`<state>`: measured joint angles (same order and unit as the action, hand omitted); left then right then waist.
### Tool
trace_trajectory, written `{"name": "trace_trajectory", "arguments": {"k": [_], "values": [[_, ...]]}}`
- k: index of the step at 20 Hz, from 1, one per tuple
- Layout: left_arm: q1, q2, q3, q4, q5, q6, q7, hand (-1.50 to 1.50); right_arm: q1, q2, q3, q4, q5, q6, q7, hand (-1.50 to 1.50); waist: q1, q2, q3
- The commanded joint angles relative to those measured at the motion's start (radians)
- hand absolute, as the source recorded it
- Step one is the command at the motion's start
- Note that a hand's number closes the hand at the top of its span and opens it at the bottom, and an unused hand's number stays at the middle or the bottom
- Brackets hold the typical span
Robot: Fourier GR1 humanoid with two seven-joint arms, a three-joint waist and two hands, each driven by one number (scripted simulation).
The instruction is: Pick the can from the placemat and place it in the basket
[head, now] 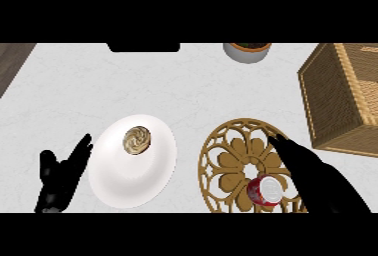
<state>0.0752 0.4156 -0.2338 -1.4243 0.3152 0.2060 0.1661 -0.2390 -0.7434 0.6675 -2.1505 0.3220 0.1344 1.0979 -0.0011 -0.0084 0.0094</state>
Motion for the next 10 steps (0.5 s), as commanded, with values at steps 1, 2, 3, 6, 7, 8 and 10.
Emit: {"name": "trace_trajectory", "arguments": {"k": [1,2,3,6,7,8,10], "values": [[0.035,-0.009,-0.023,-0.011,-0.005,0.004,0.091,0.0,0.002,0.04,-0.022,0.017,0.041,0.019,0.077,-1.5,0.003,0.007,-0.009],[0.045,-0.004,-0.006,0.006,-0.013,-0.004,0.057,0.0,0.051,0.039,-0.022,0.04,0.071,-0.008,0.012,-1.5,0.001,0.008,-0.009],[0.018,-0.04,-0.003,0.083,-0.018,-0.011,0.004,0.0,-0.015,0.109,-0.01,0.075,0.073,0.007,0.064,-1.5,0.004,0.01,-0.01],[0.048,-0.023,0.006,0.044,-0.009,-0.018,0.042,0.0,0.017,0.119,0.026,0.093,0.112,0.019,0.031,-1.5,0.005,0.008,-0.01],[0.039,0.011,0.026,0.073,-0.006,-0.065,0.011,0.0,-0.002,0.161,0.047,0.122,0.142,0.014,0.065,-1.5,0.007,0.009,-0.01],[0.019,-0.048,-0.017,0.052,-0.035,-0.003,0.051,0.0,-0.068,0.203,0.025,0.165,0.109,0.048,0.085,-1.5,0.011,0.01,-0.01],[0.067,-0.051,-0.028,0.005,-0.066,0.032,0.042,0.0,-0.001,0.174,0.057,0.093,0.136,0.064,0.134,-1.5,0.005,0.006,-0.01]]}}
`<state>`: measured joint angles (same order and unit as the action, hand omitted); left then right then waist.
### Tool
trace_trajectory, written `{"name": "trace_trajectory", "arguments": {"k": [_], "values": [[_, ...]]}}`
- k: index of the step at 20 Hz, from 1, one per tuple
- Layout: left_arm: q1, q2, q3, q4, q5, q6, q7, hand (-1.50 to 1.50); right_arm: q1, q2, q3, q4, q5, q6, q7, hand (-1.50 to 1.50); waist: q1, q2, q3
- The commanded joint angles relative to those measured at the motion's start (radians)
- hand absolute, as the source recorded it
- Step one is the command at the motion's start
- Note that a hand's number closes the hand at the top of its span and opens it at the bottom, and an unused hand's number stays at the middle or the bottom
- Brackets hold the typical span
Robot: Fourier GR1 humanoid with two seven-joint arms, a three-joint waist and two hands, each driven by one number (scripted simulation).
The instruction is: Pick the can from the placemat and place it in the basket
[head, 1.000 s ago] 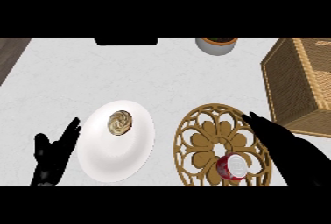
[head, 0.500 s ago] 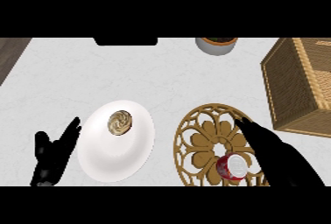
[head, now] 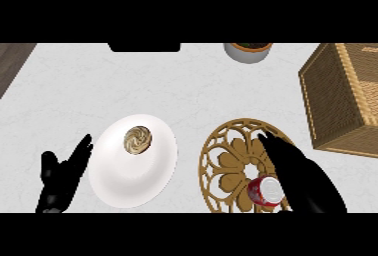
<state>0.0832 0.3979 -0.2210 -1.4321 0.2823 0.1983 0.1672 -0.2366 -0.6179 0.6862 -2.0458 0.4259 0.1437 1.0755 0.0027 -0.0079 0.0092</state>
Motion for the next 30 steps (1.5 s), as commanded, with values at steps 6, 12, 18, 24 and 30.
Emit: {"name": "trace_trajectory", "arguments": {"k": [6,12,18,24,30], "values": [[0.026,-0.015,0.002,0.05,0.004,-0.034,0.048,0.0,0.049,0.05,0.027,0.106,0.048,0.053,0.056,-1.5,-0.001,0.009,-0.01],[0.041,-0.031,0.021,0.095,-0.01,-0.064,-0.01,0.0,0.063,0.094,0.008,0.119,0.085,0.063,0.037,-1.5,-0.001,0.009,-0.01],[0.056,-0.034,0.033,0.024,-0.023,-0.046,0.055,0.0,0.129,0.09,-0.019,0.144,0.128,0.046,-0.068,-1.5,-0.002,0.007,-0.009],[0.089,-0.057,0.006,-0.017,-0.063,-0.03,0.062,0.0,0.054,0.132,0.01,0.183,0.177,0.125,-0.067,1.5,0.005,0.007,-0.009],[0.024,-0.064,0.061,0.104,-0.055,-0.082,0.011,0.0,0.053,0.132,0.015,0.209,0.272,0.123,-0.12,1.5,-0.002,0.009,-0.01]]}}
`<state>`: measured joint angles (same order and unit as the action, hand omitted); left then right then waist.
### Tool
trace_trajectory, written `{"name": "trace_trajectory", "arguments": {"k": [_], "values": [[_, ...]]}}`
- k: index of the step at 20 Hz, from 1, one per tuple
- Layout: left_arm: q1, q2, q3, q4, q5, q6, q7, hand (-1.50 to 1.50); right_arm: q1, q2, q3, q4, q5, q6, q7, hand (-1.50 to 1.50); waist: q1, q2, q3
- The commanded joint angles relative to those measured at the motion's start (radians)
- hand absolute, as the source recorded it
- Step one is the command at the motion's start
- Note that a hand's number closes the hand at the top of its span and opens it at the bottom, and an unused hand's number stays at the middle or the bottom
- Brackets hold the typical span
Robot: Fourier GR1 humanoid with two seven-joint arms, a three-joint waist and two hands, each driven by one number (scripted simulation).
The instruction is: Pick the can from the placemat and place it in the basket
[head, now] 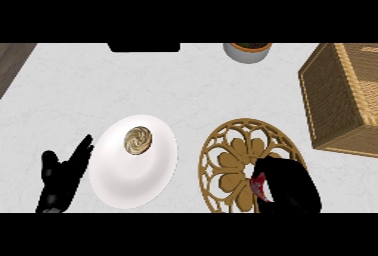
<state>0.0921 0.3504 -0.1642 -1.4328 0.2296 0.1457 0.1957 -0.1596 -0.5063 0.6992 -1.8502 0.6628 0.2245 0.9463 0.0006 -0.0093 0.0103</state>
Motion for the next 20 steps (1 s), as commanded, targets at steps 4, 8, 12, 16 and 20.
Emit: {"name": "trace_trajectory", "arguments": {"k": [4,8,12,16,20], "values": [[0.007,0.013,0.038,0.07,0.024,-0.068,0.032,0.0,0.017,0.024,0.006,0.047,0.08,0.007,-0.053,1.5,0.0,0.009,-0.01],[0.072,-0.044,0.011,0.078,-0.012,-0.036,-0.044,0.0,-0.005,0.093,0.036,0.123,0.152,-0.041,-0.078,1.5,0.005,0.01,-0.011],[0.059,0.018,0.041,-0.015,0.013,-0.065,0.076,0.0,-0.017,0.113,0.037,0.162,0.214,-0.062,-0.091,1.5,0.006,0.009,-0.01],[0.056,-0.026,0.028,0.034,-0.027,-0.03,0.037,0.0,-0.007,0.147,0.001,0.053,0.277,-0.163,-0.06,1.5,-0.002,0.008,-0.01],[0.076,-0.012,0.037,0.036,-0.026,-0.039,0.008,0.0,-0.009,0.327,-0.129,-0.106,0.151,-0.4,-0.076,1.5,-0.022,0.005,-0.007]]}}
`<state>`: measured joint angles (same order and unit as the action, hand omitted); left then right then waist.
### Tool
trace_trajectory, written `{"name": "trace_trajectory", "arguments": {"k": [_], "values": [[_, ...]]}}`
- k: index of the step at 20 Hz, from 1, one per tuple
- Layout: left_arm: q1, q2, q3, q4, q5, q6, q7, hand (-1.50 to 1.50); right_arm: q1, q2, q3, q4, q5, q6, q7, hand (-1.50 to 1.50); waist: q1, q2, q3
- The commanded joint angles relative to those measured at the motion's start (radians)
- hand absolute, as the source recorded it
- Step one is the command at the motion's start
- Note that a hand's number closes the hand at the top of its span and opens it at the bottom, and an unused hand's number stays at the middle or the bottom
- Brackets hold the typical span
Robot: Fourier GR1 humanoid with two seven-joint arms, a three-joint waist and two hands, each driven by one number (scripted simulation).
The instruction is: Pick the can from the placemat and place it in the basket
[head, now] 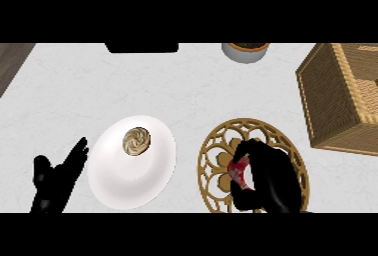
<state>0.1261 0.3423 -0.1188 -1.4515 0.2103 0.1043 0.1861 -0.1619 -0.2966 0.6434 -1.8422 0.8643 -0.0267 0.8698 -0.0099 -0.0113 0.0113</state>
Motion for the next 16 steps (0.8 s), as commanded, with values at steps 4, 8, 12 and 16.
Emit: {"name": "trace_trajectory", "arguments": {"k": [4,8,12,16], "values": [[0.037,-0.016,-0.002,0.056,0.012,-0.008,0.029,0.0,-0.047,0.07,-0.201,-0.259,-0.051,-0.191,-0.025,1.5,-0.01,0.008,-0.011],[0.004,-0.006,0.002,0.029,0.004,0.005,0.086,0.0,-0.138,0.036,-0.362,-0.436,-0.122,-0.064,0.115,1.5,-0.011,0.007,-0.012],[0.052,-0.022,-0.013,0.008,-0.005,0.0,0.066,0.0,-0.215,-0.038,-0.515,-0.488,-0.17,0.062,0.234,1.5,0.001,0.007,-0.012],[0.013,-0.025,-0.007,0.041,-0.004,-0.015,0.075,0.0,-0.381,-0.099,-0.704,-0.394,-0.274,0.106,0.27,1.5,0.007,0.01,-0.013]]}}
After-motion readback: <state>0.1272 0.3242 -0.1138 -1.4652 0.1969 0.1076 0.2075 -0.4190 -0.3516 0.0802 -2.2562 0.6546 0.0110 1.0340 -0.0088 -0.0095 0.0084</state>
